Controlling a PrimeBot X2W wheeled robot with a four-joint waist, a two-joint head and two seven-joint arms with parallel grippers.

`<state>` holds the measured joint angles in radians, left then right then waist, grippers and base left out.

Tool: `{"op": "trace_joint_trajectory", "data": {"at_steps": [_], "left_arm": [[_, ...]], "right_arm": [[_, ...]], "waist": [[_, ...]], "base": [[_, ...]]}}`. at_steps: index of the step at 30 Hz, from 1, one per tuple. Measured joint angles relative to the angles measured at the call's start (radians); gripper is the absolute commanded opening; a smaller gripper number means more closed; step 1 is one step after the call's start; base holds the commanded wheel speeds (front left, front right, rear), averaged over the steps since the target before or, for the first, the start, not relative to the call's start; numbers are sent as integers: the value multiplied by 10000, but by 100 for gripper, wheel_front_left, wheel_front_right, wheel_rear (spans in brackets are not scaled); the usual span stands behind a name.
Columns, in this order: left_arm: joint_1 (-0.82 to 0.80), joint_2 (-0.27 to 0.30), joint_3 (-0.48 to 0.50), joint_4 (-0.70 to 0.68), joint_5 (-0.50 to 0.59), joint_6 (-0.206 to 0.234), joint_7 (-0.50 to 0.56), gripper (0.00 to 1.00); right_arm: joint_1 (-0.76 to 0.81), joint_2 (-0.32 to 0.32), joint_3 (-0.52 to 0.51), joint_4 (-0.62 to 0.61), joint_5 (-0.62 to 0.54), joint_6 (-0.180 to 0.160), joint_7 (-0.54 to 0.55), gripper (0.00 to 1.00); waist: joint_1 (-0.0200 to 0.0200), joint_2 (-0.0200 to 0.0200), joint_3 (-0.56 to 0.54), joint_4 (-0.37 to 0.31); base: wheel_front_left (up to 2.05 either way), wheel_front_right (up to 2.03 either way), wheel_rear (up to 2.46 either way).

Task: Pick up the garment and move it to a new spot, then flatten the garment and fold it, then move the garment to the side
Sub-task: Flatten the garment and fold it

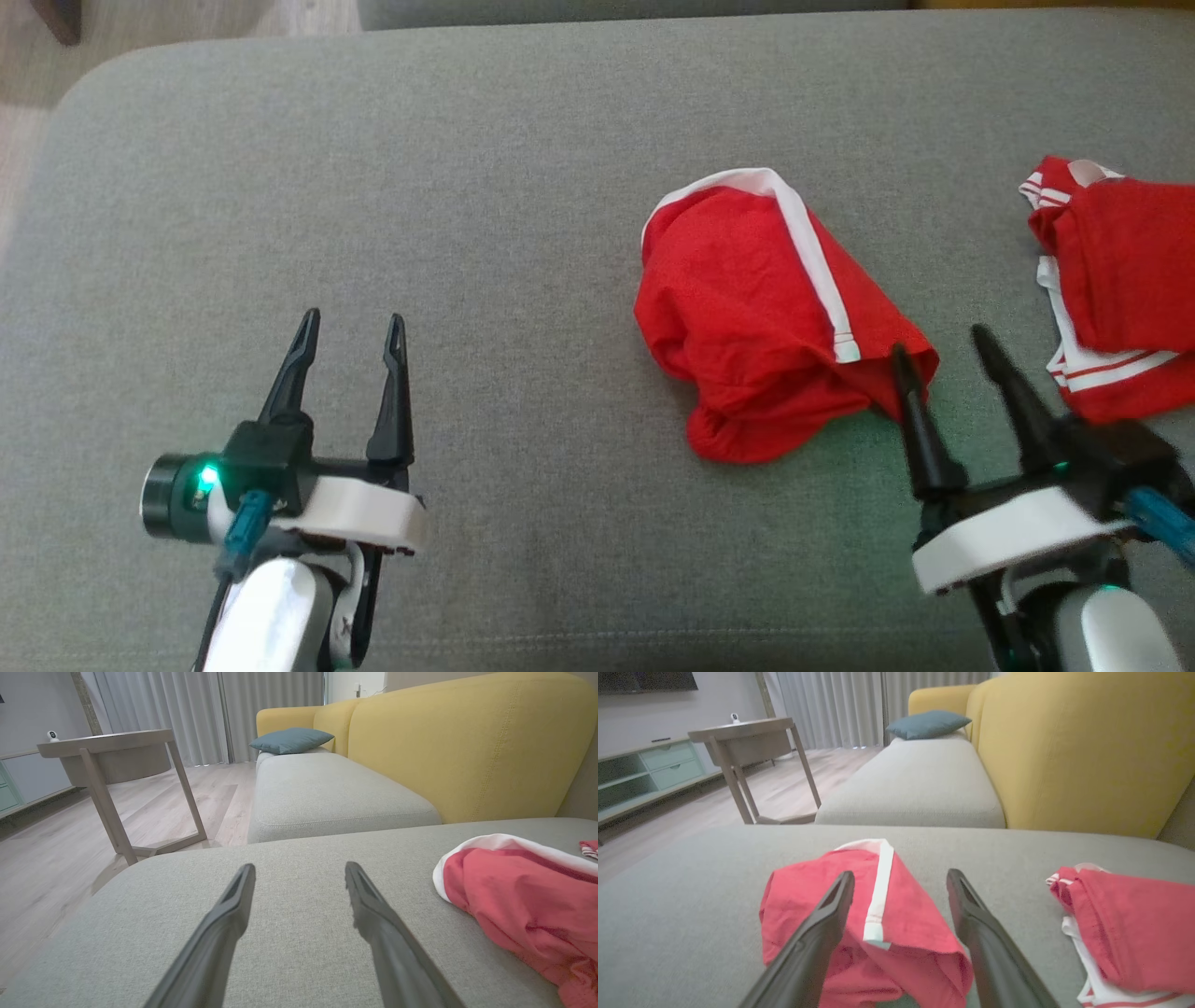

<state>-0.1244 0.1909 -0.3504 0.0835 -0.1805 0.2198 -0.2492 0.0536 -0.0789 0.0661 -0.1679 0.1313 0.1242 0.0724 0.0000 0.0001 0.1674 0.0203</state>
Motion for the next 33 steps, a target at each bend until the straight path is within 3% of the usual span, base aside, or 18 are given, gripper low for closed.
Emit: {"op": "trace_joint_trajectory", "data": {"at_steps": [7,17,18,20,21,33], "left_arm": [[-90,0,-90,-86,0,0,2,100],[-439,-40,-222,-65,2,0,0,100],[-471,-46,-222,-65,2,-2,-2,100],[-516,-56,-222,-56,2,-2,-2,100],[-527,-61,-222,-38,2,-2,-2,100],[-675,-88,-215,52,2,-2,-4,100]], "right_arm": [[-73,-474,639,583,186,0,1223,100],[-985,-763,840,1227,161,0,1394,99],[-1030,-792,836,1313,121,0,1402,80],[-1076,-825,796,1375,77,0,1394,32],[-1087,-834,773,1413,77,0,1394,0],[-1809,-882,-529,1691,199,0,934,0]], "waist": [[0,0,311,68],[0,0,817,257],[0,0,857,270],[0,0,928,294],[0,0,957,306],[0,0,1049,317]], "base": [[0,0,0],[0,0,0],[0,0,0],[0,0,0],[0,0,0],[0,0,0]]}}
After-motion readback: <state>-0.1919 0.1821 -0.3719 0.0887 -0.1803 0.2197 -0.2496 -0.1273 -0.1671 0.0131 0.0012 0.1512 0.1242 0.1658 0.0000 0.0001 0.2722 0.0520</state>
